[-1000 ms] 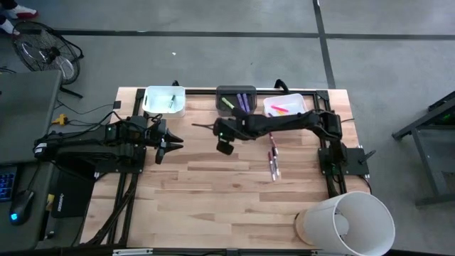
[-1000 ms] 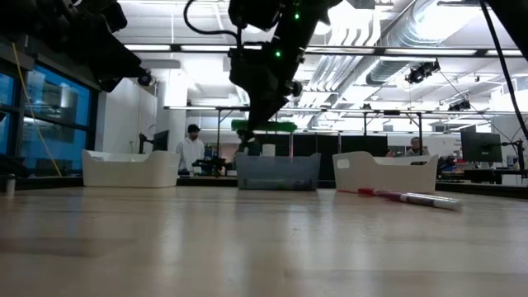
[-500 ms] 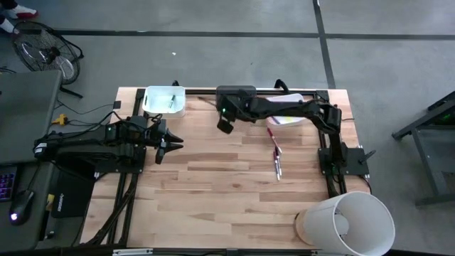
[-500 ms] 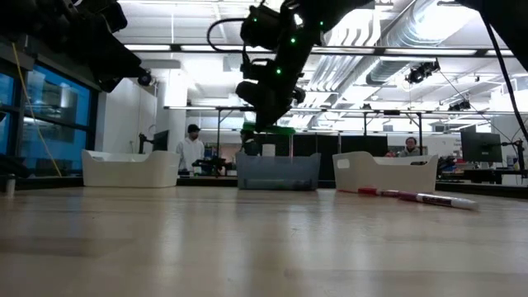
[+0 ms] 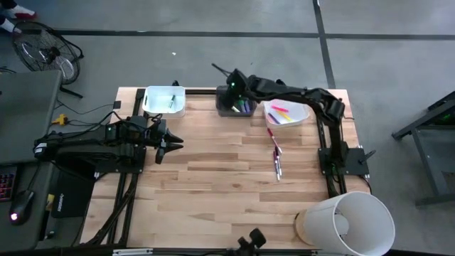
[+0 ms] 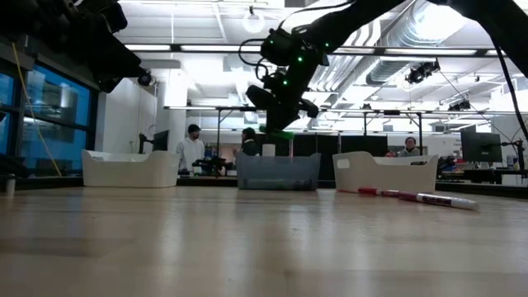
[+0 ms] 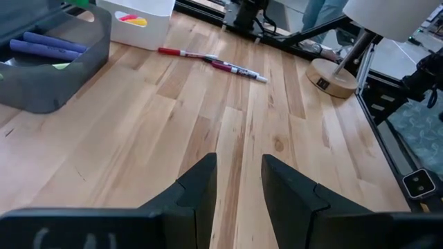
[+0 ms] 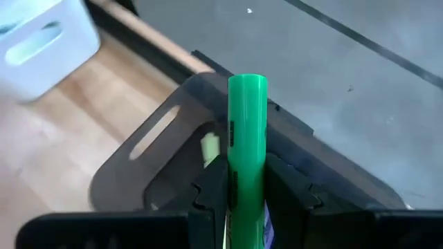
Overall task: Pick & Place Markers
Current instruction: Put the green marker pen into the black bin
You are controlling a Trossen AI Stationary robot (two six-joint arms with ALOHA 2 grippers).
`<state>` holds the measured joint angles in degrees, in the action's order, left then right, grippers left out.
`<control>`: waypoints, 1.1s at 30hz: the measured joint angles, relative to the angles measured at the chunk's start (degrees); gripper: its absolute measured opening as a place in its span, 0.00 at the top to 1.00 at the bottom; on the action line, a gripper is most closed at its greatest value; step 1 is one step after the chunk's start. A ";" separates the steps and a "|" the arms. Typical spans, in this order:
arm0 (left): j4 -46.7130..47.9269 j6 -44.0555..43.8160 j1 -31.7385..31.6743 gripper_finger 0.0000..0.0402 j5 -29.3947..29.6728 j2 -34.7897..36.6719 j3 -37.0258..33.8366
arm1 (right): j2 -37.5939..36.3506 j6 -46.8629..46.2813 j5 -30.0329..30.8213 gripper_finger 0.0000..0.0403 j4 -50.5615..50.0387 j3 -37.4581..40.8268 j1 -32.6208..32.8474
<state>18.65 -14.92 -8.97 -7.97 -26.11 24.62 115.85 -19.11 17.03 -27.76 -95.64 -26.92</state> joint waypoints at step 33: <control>0.08 -1.46 0.00 0.72 0.20 0.00 0.02 | 0.13 -4.69 -14.09 0.75 5.67 9.16 -5.71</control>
<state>18.73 -16.38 -8.97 -7.77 -26.11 24.64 115.98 -23.80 2.94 -22.09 -86.48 -32.62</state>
